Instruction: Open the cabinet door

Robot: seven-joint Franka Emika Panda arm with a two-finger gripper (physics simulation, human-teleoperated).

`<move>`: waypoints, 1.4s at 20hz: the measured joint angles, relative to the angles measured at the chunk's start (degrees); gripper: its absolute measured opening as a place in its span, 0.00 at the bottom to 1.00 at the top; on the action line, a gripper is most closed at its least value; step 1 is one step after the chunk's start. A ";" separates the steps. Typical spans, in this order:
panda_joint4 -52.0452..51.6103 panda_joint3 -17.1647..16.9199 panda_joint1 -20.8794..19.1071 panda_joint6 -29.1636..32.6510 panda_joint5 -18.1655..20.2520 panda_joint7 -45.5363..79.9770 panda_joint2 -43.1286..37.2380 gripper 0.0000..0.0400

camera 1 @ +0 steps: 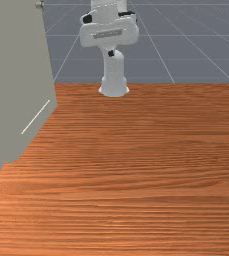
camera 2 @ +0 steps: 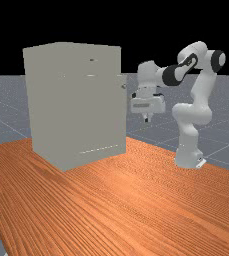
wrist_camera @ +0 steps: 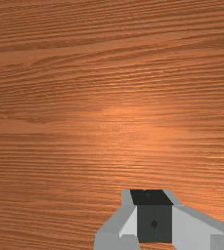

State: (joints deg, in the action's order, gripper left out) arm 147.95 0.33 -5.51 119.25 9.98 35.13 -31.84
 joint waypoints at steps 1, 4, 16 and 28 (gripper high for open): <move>1.66 0.00 -0.04 -0.05 0.00 0.01 -2.12 0.00; 4.83 -0.10 -0.28 -1.55 -0.13 0.23 -7.02 0.00; 7.70 -14.72 -13.92 -9.21 -12.99 -9.79 -31.08 0.00; -5.29 -29.62 -18.82 6.67 -14.59 -11.95 -25.12 0.00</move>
State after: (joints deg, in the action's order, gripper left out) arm 142.65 -29.30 -24.32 125.92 -4.61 23.18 -56.96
